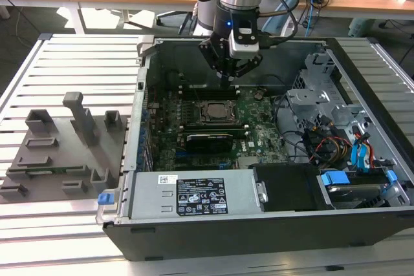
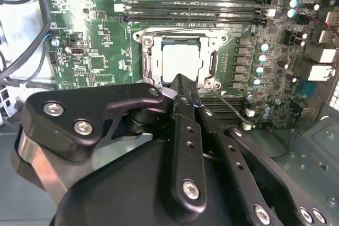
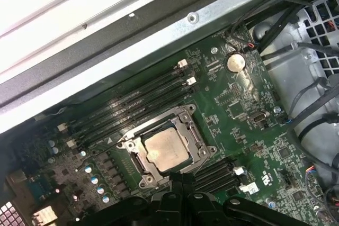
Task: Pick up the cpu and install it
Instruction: 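Install the first cpu locking lever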
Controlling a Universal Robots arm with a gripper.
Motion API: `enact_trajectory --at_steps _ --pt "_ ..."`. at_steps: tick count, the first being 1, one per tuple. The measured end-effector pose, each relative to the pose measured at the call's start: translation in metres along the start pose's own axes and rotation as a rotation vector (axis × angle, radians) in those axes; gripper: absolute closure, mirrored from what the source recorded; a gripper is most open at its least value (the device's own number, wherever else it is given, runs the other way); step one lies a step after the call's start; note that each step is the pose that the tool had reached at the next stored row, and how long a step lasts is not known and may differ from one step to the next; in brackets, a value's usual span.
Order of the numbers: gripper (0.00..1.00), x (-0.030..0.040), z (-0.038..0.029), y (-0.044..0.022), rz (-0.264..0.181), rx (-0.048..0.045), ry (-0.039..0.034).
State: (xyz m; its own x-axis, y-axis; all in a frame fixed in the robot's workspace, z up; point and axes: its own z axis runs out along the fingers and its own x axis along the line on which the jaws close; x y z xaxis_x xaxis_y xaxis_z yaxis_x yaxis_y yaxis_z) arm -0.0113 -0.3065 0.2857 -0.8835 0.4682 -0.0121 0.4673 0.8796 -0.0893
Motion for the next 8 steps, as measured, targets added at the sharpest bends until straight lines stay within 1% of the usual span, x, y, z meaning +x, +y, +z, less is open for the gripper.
enact_trajectory --at_steps 8 --pt "0.89 0.0000 0.0000 0.0000 -0.050 -0.0006 -0.0045"
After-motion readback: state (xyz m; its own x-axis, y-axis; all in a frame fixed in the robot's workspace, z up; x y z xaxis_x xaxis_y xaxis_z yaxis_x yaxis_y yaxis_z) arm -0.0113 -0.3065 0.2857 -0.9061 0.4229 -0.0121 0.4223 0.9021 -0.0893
